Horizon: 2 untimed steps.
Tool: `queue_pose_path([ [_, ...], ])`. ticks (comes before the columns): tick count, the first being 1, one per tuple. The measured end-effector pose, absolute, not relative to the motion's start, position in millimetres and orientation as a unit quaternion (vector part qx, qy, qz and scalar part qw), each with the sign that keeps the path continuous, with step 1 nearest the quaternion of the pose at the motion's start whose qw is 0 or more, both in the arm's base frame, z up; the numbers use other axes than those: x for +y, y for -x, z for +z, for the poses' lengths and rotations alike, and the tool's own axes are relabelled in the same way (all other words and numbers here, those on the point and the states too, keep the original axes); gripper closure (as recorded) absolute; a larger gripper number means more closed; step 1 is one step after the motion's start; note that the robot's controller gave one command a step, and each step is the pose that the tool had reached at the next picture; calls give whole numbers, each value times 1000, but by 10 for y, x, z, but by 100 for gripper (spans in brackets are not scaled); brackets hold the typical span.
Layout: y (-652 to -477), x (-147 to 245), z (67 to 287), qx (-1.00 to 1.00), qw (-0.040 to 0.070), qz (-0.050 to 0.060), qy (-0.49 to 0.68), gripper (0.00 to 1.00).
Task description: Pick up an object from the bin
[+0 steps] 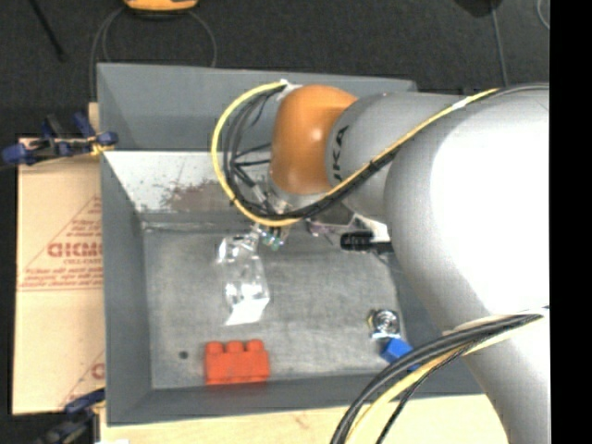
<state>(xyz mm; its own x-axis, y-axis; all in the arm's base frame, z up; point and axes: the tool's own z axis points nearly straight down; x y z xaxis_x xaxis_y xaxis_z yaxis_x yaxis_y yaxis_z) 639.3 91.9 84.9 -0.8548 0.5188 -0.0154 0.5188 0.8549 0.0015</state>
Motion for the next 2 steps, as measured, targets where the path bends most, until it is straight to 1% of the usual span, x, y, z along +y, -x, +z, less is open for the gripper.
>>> queue_pose_path([
  [1,-6364,984,839,964,1,2,-267,100],
  [2,-6383,969,1383,964,3,1,-266,100],
])
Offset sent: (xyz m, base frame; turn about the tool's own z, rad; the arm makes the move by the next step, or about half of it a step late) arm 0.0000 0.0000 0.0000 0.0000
